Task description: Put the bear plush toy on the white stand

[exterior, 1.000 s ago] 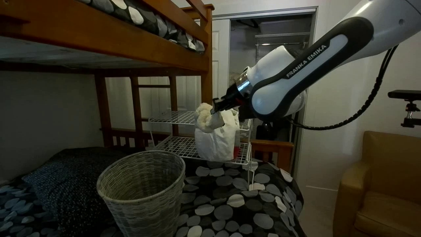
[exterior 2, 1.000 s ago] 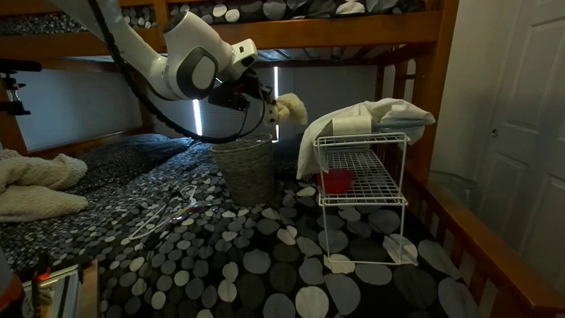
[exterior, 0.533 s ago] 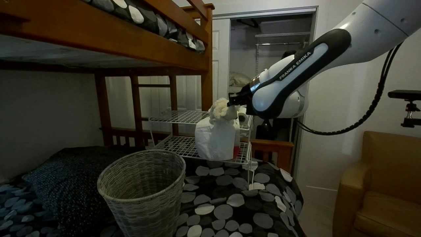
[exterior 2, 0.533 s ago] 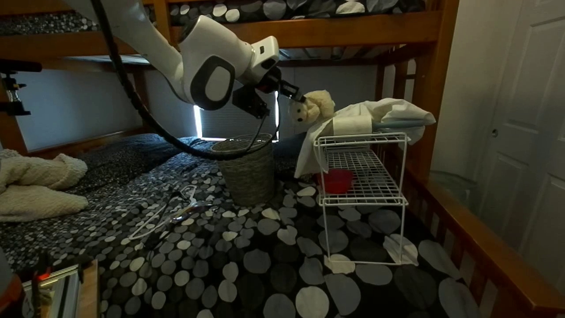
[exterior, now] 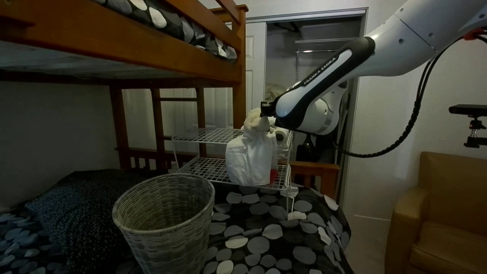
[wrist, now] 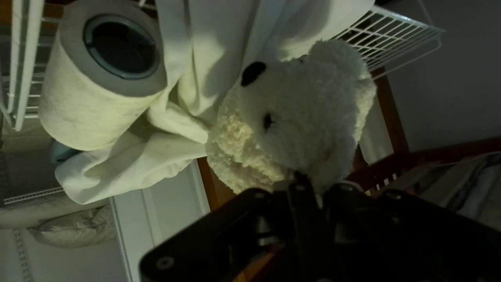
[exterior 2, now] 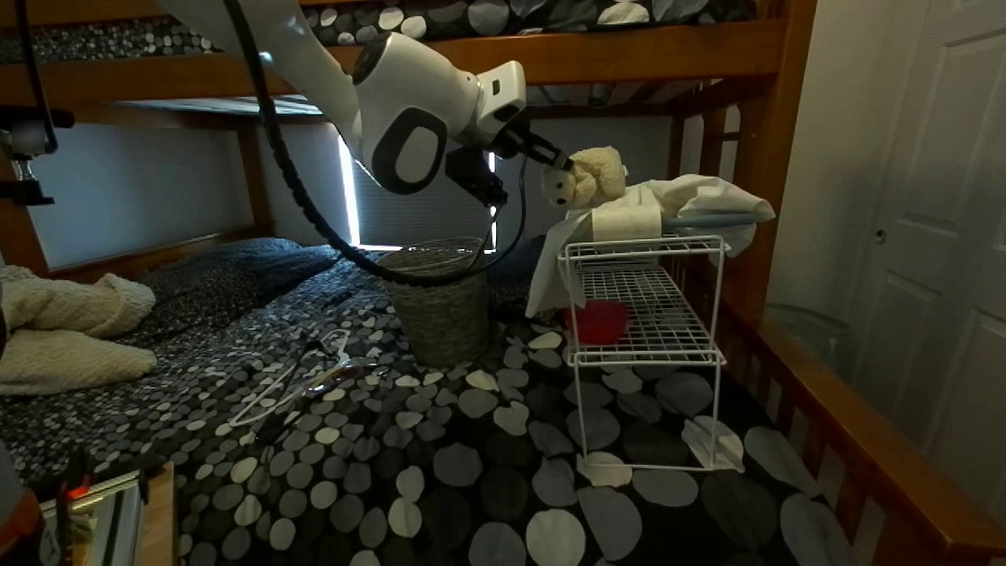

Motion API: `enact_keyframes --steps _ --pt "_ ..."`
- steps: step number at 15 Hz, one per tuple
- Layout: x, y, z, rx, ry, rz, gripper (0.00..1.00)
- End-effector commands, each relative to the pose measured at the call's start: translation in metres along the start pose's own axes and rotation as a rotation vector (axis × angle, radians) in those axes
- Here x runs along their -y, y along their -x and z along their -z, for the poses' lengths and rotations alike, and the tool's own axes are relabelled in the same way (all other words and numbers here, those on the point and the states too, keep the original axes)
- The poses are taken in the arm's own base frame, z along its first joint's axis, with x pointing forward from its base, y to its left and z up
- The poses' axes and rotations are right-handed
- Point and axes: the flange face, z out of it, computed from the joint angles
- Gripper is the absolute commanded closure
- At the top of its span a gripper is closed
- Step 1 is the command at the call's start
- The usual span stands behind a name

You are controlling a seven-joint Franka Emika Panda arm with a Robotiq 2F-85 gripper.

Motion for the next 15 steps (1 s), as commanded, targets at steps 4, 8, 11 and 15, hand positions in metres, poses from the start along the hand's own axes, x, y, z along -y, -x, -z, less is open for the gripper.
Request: enact_keyframes --steps 4,8,11,15 --pt "0.005 -0.021 -0.011 -0.101 -0.003 -0.033 0.98" --pt "0.017 -0.052 -0.047 -0.141 -0.036 -0.104 0.98" --pt "0.021 -0.061 -0.081 -0.113 -0.052 -0.184 0.98" --pt "0.032 -0.070 -0.126 -0.027 -0.095 -0.202 0.98"
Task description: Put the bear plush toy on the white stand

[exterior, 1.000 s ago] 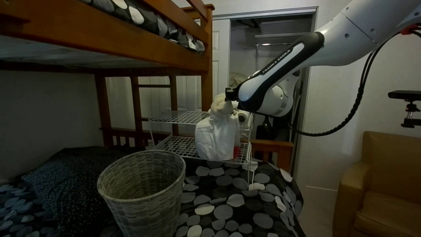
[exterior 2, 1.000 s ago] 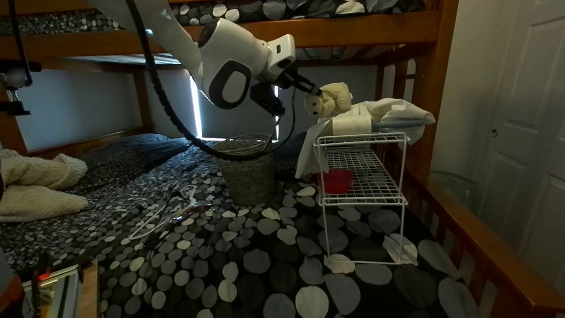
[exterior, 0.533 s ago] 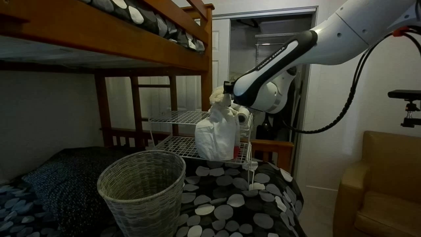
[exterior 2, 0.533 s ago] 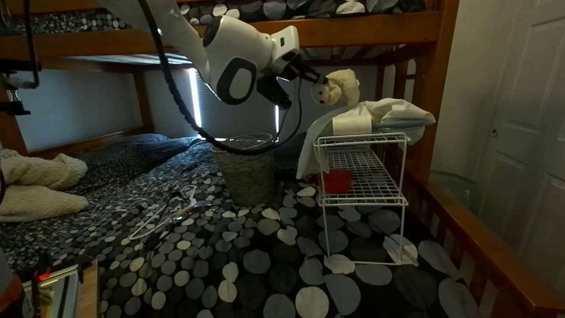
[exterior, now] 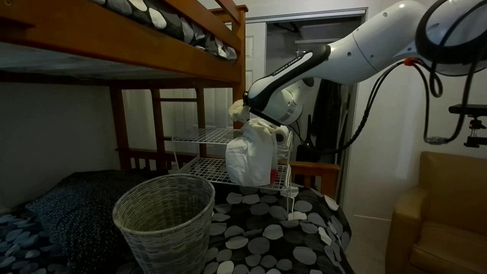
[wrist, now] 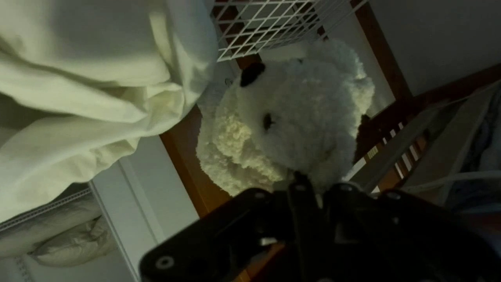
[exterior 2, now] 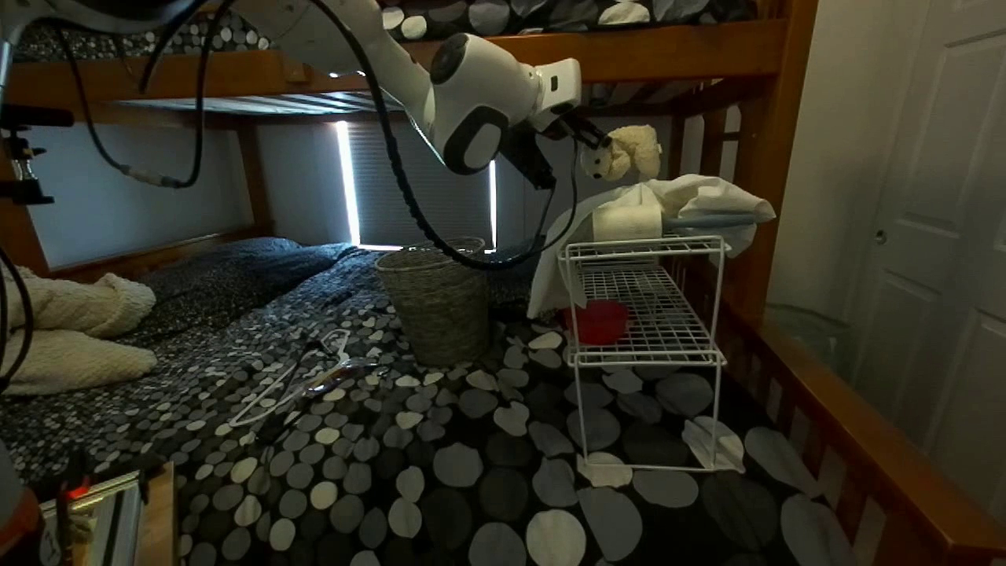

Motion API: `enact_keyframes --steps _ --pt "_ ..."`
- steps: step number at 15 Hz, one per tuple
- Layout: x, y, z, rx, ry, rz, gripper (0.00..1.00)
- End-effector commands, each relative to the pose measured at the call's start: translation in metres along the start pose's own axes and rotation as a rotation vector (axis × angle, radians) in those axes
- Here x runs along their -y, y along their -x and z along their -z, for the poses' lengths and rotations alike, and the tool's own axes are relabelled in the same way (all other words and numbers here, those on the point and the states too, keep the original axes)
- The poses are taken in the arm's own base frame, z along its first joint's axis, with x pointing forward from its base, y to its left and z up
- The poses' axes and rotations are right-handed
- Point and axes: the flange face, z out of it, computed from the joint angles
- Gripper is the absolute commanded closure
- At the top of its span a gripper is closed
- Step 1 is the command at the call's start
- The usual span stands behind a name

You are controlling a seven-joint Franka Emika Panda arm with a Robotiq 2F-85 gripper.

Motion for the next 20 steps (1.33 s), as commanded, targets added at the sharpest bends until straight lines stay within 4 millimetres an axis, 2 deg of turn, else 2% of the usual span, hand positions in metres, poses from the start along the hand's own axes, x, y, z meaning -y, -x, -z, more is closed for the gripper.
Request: enact_keyframes --steps 1,4,5,6,9,12,14,15,19,20 --pt "0.012 -0.007 -0.045 0.069 -0.031 -0.017 0.98" --pt "0.027 -0.007 -0.067 0.136 -0.049 -0.005 0.98" --pt "0.030 -0.009 -0.068 0.138 -0.029 0.011 0.67" --pt "0.029 -0.009 -0.070 0.137 -0.016 0.023 0.66" --pt "0.027 -0.013 -0.073 0.130 0.022 0.040 0.46" --pt "0.024 -0.014 -0.065 0.166 0.062 0.012 0.21" --pt "0.040 -0.010 -0.048 0.219 0.041 -0.006 0.08" --pt "0.056 -0.003 -0.029 0.214 0.005 0.033 0.01" --pt "0.117 0.015 0.028 0.283 -0.143 0.161 0.00" --pt "0.126 0.022 0.042 0.310 -0.166 0.183 0.00"
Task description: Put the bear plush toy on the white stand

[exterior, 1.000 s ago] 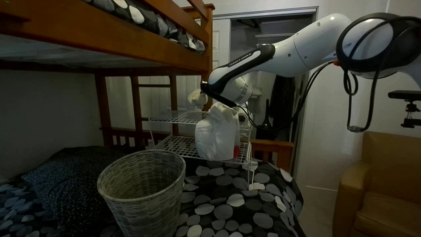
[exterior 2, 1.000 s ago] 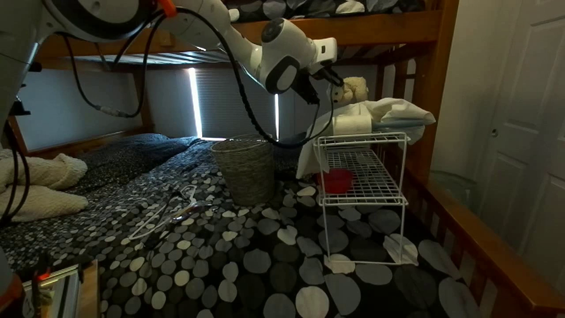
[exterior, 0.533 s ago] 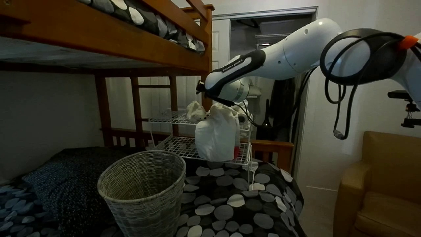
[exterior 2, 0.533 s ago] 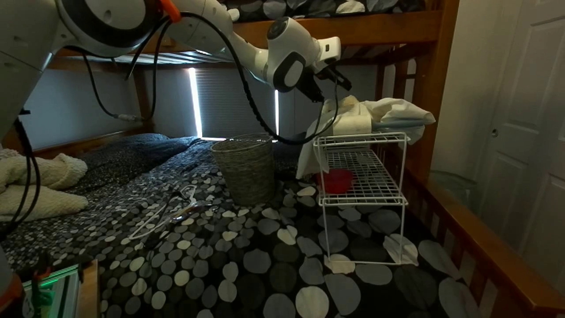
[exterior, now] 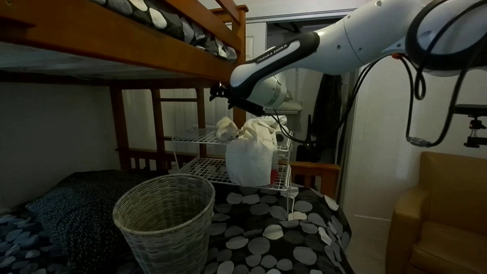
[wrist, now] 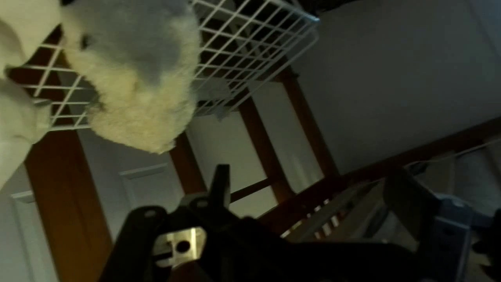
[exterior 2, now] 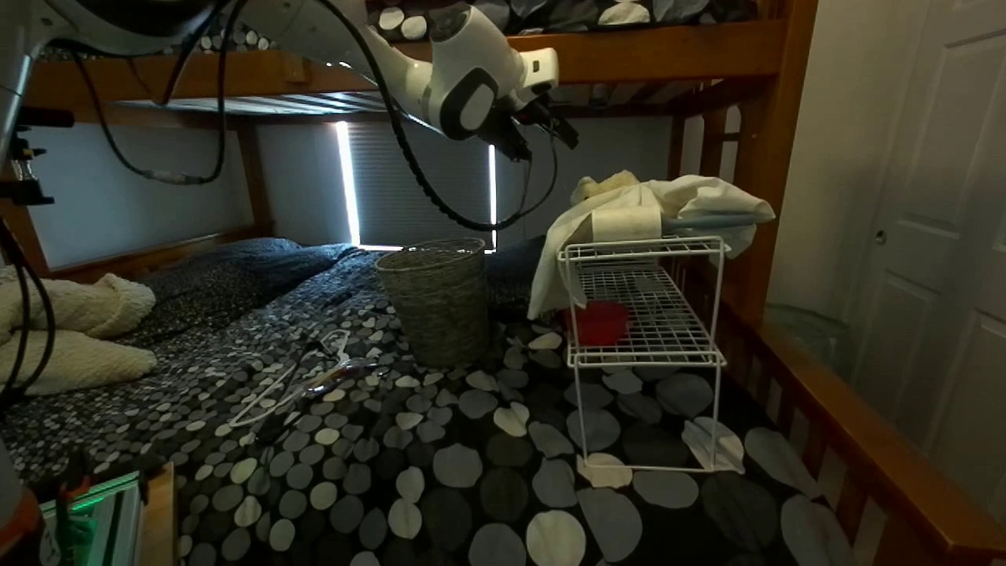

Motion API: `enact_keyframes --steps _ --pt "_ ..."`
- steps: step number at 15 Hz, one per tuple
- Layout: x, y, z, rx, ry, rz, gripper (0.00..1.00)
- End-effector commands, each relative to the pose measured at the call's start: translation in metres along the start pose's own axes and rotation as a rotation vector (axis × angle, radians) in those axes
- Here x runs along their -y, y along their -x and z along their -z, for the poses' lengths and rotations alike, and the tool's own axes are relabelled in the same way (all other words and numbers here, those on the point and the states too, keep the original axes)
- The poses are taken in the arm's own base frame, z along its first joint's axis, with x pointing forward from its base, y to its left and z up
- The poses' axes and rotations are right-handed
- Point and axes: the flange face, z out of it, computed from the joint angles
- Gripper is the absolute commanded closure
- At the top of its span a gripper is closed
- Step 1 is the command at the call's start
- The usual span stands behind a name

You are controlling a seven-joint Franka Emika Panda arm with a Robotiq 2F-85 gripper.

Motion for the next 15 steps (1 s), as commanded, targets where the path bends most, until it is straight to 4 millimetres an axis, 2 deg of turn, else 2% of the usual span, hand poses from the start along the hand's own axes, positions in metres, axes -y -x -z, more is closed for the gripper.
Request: enact_keyframes --steps 1,3,6,9,11,12,14,15 --pt "0.029 0.028 0.060 0.094 -0.061 0.092 0.00" --pt "0.022 0.038 0.081 0.144 -0.032 0.132 0.01" --pt "-0.019 0.054 0.105 0.175 0.094 0.180 0.00" --pt "-0.082 0.079 0.132 0.221 0.222 0.243 0.00" --pt "-0.112 0.097 0.153 0.274 0.304 0.302 0.00" --pt "-0.120 0.105 0.158 0.306 0.347 0.336 0.00" --pt "-0.123 0.128 0.171 0.388 0.422 0.408 0.00" --pt "-0.127 0.107 0.147 0.334 0.369 0.366 0.00"
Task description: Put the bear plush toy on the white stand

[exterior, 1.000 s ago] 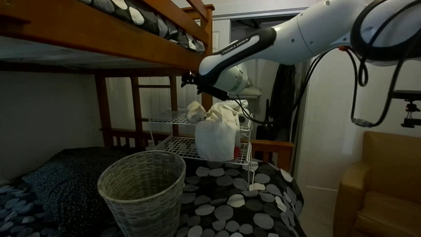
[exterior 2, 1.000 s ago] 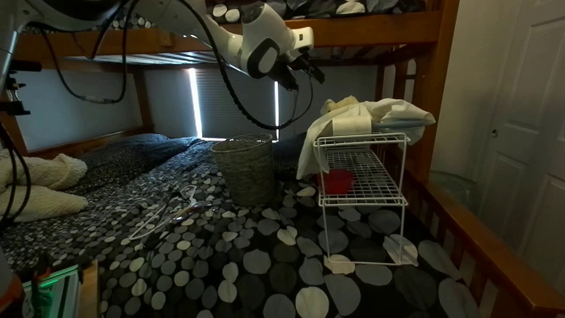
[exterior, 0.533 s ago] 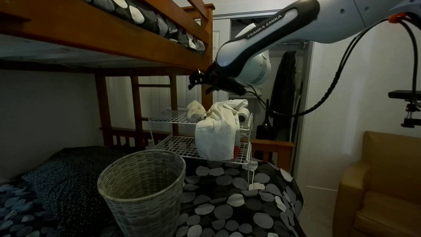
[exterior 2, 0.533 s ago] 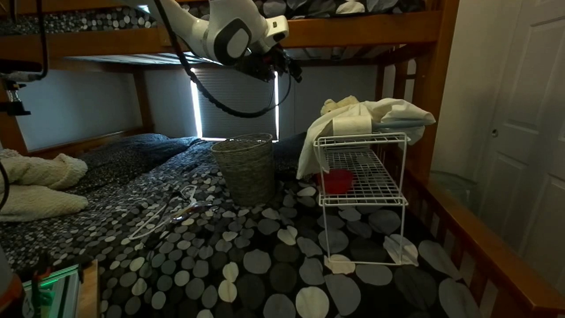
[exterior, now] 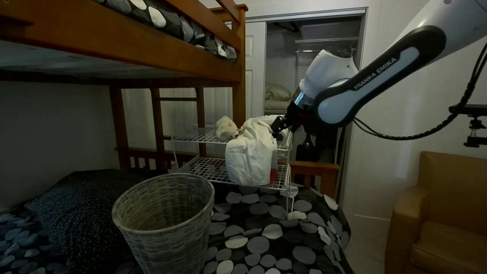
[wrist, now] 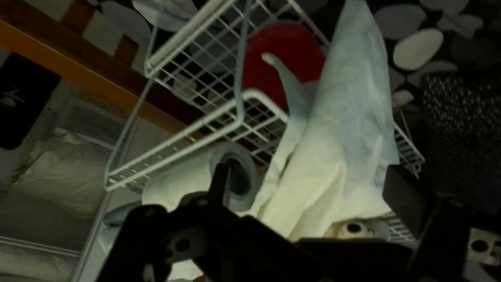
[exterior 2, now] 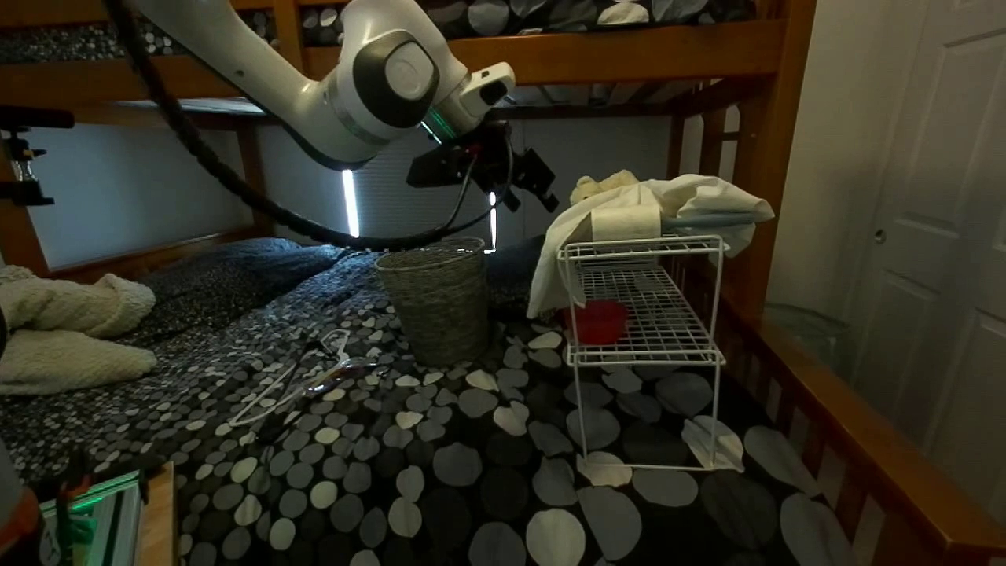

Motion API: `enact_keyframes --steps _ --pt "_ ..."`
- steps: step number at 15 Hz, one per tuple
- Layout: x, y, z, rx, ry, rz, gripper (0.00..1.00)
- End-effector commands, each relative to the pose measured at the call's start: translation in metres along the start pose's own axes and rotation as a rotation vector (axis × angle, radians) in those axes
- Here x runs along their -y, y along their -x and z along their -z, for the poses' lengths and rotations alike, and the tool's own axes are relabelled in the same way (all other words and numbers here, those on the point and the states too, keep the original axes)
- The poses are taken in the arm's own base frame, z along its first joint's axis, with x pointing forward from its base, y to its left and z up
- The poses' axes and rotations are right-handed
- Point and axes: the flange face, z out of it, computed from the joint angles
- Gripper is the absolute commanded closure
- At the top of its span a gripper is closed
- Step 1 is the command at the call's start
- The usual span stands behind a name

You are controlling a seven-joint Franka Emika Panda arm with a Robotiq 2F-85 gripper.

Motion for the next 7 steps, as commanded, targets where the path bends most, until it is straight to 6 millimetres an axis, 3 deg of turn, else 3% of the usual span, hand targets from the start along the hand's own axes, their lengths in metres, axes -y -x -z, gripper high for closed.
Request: enact_keyframes --steps 1,7 --pt "-0.0002 0.0058 0.0028 0.009 0.007 0.000 0.00" --pt "0.0008 -0.0011 0.0009 0.001 0.005 -0.001 0.00"
